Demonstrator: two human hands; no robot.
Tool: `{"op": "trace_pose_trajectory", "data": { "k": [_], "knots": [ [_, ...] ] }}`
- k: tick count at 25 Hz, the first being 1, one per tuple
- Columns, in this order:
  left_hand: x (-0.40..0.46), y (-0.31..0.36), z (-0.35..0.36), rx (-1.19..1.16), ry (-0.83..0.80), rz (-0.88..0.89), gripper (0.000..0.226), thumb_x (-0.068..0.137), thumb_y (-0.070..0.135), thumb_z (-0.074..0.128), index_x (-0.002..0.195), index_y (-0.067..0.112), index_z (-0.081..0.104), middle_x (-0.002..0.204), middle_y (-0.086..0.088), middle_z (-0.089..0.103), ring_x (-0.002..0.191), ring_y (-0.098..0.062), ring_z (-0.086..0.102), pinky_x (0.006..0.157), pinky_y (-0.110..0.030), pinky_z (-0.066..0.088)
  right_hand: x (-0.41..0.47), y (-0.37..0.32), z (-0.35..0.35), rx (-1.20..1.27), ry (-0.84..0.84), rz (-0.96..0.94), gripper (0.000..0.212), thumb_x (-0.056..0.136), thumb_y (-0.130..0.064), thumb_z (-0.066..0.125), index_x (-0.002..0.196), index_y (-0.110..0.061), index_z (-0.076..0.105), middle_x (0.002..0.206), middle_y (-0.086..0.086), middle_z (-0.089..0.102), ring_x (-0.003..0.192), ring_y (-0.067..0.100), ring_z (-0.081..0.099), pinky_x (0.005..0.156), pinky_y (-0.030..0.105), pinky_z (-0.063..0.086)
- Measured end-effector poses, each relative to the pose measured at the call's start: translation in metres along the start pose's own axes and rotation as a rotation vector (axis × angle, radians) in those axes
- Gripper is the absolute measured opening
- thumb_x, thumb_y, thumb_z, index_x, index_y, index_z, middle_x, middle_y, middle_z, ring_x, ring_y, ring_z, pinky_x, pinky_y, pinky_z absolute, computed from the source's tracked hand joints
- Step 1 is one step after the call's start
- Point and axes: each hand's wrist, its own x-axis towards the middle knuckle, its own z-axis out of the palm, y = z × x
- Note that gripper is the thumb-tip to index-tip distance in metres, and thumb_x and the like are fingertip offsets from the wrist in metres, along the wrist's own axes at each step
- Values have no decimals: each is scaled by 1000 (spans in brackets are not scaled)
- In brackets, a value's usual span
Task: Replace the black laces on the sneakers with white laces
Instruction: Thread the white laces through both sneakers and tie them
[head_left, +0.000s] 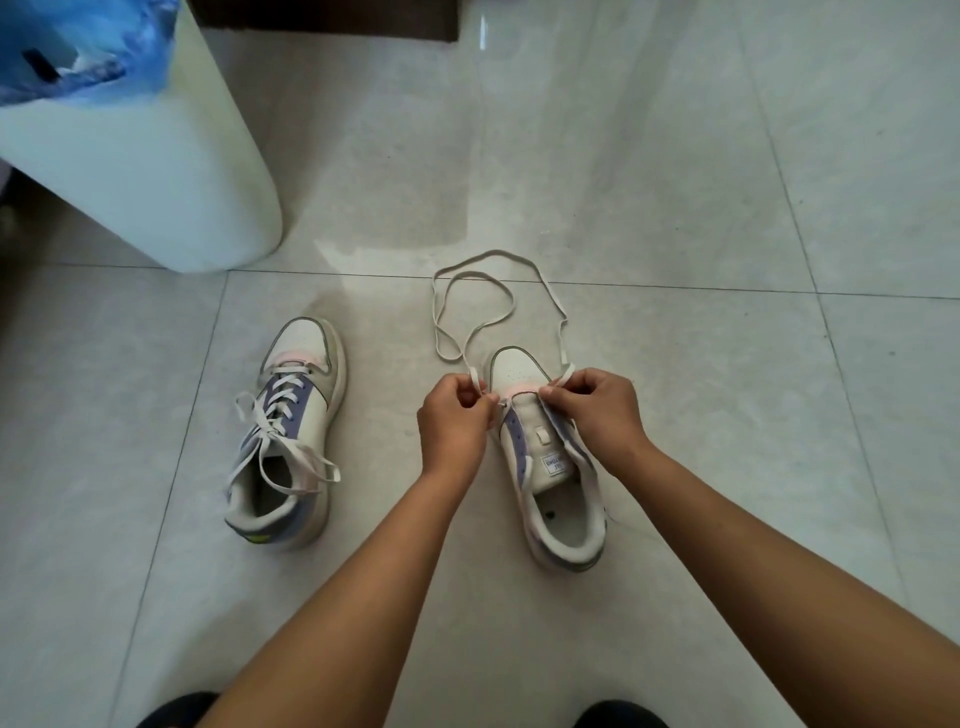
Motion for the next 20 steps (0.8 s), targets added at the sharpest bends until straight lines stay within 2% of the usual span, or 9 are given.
{"op": "trace_pose_trajectory", "data": {
  "k": [3,6,9,11,13,14,17,20],
  "knots": [
    [0,2,-1,107,-56,68,17,80,6,70,77,16,56,76,-4,65,75,-24,65,72,-34,55,-3,2,0,-1,-12,13,9,76,-11,76,80,-4,72,80,4,71,80,18,67,83,32,56],
    [-1,-2,2,145,-10,81,21,80,10,72,74,12,52,71,-1,59,68,-18,57,63,-22,45,-6,1,-2,-2,-48,4,8,80,-13,73,81,-5,73,82,1,71,81,15,67,84,32,54],
    [-4,-13,9,152,79,32,26,79,17,74,67,10,51,77,-8,60,71,-20,53,65,-27,41,-11,3,-1,-123,-22,-45,8,82,-14,71,78,-8,73,81,-3,69,80,12,65,77,24,51],
    [-7,-17,12,97,65,1,26,81,20,71,65,11,53,78,-10,62,71,-21,54,67,-31,42,-13,3,2,-208,21,-93,10,83,-16,70,73,-12,71,78,-6,66,76,10,61,68,14,44],
    [-15,-18,14,112,43,47,21,87,25,65,73,9,61,83,-11,62,76,-21,54,71,-32,43,-14,3,3,-298,32,-159,11,84,-19,67,75,-13,69,83,-5,62,77,8,57,63,5,37],
    [-21,-18,15,167,30,90,20,89,27,63,83,9,65,89,-10,61,80,-19,54,73,-29,43,-15,5,3,-346,9,-196,9,85,-20,66,80,-12,69,88,-3,61,80,8,56,64,4,36],
    [-43,-20,23,451,18,214,35,86,30,63,115,10,63,109,-7,53,101,-20,52,84,-30,44,-21,13,6,-561,-114,-317,20,86,-13,62,103,-3,66,106,7,53,95,19,54,77,15,35],
    [-38,-11,26,533,11,222,38,82,14,59,119,9,60,113,-11,50,108,-28,49,90,-36,43,-19,12,5,-680,-114,-394,23,91,-8,52,108,-2,66,105,14,53,97,29,53,77,25,37]
  ]
}}
